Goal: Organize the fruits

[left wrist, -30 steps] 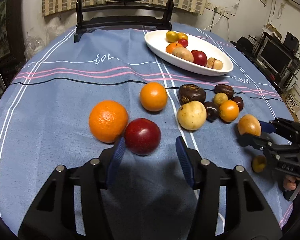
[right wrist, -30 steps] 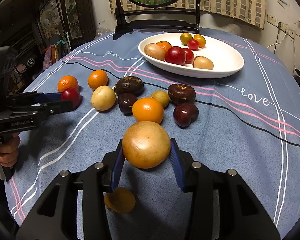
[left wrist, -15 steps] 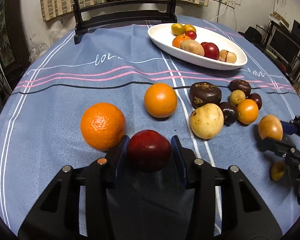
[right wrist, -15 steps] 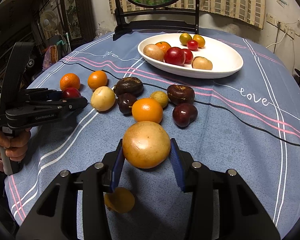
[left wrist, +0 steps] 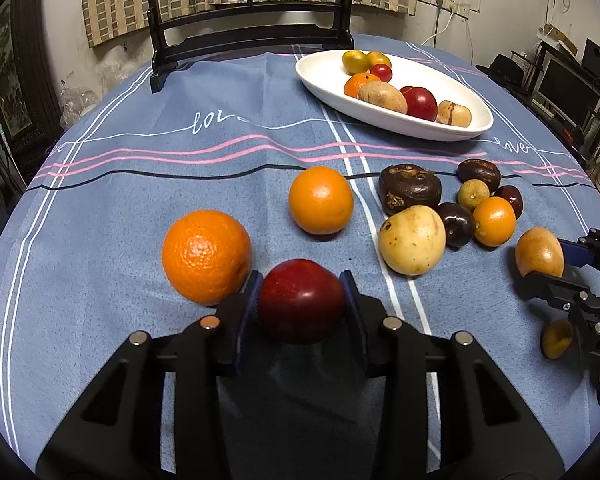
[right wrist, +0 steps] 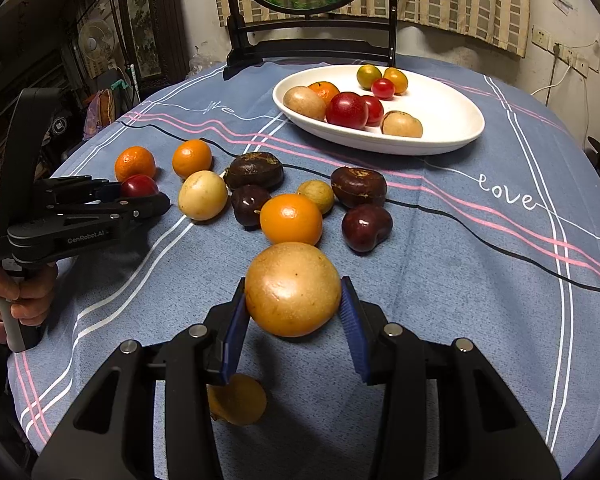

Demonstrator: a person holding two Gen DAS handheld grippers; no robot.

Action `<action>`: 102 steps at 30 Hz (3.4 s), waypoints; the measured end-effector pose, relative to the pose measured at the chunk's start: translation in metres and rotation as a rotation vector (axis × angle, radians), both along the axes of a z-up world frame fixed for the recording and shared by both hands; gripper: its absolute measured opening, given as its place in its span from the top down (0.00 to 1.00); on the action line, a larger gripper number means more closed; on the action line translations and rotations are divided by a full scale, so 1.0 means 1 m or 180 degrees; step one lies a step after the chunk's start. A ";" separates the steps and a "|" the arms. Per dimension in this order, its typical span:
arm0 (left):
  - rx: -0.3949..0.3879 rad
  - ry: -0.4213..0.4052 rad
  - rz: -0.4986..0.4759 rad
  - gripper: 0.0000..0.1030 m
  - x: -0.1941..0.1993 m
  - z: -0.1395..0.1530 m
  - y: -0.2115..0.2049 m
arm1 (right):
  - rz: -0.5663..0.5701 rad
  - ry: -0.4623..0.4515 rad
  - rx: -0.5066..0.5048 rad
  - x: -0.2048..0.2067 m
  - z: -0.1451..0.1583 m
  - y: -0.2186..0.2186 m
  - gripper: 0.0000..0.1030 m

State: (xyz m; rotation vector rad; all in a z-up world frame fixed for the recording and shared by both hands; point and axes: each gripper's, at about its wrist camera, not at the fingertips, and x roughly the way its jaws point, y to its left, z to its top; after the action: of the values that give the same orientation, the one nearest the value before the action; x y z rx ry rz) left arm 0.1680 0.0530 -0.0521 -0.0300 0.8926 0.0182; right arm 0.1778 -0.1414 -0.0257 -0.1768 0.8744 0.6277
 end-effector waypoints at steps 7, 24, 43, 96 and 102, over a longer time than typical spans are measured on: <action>-0.0185 -0.0245 -0.0016 0.62 -0.018 0.015 0.004 | -0.0001 -0.0026 0.0086 -0.001 0.003 -0.004 0.57; -0.0480 -0.0410 -0.0442 0.62 0.013 0.062 -0.020 | -0.0383 -0.0006 0.0919 0.042 0.037 -0.029 0.57; -0.0241 -0.0094 -0.0249 0.62 0.203 0.063 -0.057 | -0.1050 -0.0212 0.0892 0.175 0.022 -0.034 0.57; -0.0355 -0.0190 -0.0245 0.03 -0.059 0.017 -0.011 | -0.0047 0.0355 0.0233 -0.036 0.000 -0.017 0.40; -0.0376 -0.0106 -0.0182 0.03 -0.055 0.013 -0.008 | 0.0135 0.0186 -0.0054 -0.050 0.000 -0.001 0.47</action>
State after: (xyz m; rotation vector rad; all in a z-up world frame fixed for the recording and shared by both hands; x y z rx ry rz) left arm 0.1135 0.0446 -0.0394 -0.1146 0.8601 -0.0882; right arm 0.1280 -0.1427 -0.0257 -0.1937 0.9345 0.6680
